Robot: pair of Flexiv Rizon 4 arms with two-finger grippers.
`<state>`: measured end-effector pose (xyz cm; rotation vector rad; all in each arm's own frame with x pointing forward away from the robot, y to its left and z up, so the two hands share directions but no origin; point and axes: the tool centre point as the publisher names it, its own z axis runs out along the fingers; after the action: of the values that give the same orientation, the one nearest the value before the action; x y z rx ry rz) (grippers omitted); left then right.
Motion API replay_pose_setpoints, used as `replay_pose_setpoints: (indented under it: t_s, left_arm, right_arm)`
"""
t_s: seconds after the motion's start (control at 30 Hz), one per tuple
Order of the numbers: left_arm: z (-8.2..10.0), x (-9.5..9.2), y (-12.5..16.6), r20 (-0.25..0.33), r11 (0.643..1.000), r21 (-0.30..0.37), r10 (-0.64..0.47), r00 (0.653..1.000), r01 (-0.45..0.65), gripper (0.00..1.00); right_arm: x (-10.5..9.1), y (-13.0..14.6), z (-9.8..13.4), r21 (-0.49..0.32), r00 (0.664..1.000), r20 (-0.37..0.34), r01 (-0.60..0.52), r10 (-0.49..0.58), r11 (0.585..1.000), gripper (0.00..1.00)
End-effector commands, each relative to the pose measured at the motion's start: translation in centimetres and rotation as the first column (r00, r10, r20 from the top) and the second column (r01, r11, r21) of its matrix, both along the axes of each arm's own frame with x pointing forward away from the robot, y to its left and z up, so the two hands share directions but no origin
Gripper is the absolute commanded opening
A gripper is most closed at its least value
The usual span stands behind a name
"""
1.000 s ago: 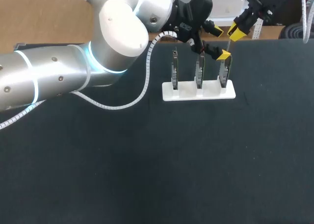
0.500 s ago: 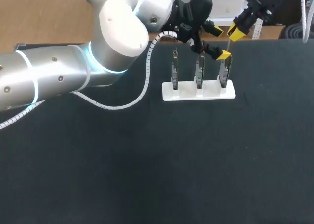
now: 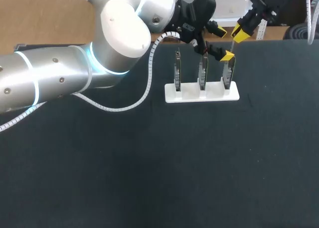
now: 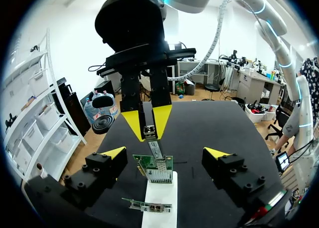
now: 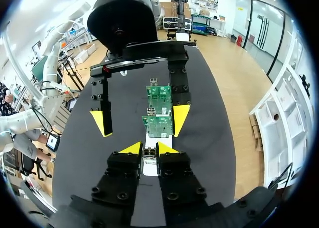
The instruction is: Pick up the optical module with the left hand, and insert it into the network port with the right hand.
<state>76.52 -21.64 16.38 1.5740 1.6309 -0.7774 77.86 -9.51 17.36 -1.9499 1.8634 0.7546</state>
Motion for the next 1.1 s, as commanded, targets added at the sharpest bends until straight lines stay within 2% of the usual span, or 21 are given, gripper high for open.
replay_pose_setpoints:
  t_s: [0.03, 1.1]
  left_arm:
    - [0.00, -0.12, 0.11, 0.002, 1.000, 0.000, 0.001, 1.000, -0.001, 1.00]
    - [0.00, -0.12, 0.11, 0.002, 1.000, 0.000, 0.001, 1.000, -0.001, 1.00]
  right_arm:
    - [-0.43, -0.13, -0.01, 0.001, 1.000, 0.007, 0.006, -0.006, 1.000, 0.00]
    - [-0.23, -0.06, -0.44, 0.000, 1.000, 0.005, 0.006, -0.006, 1.000, 0.00]
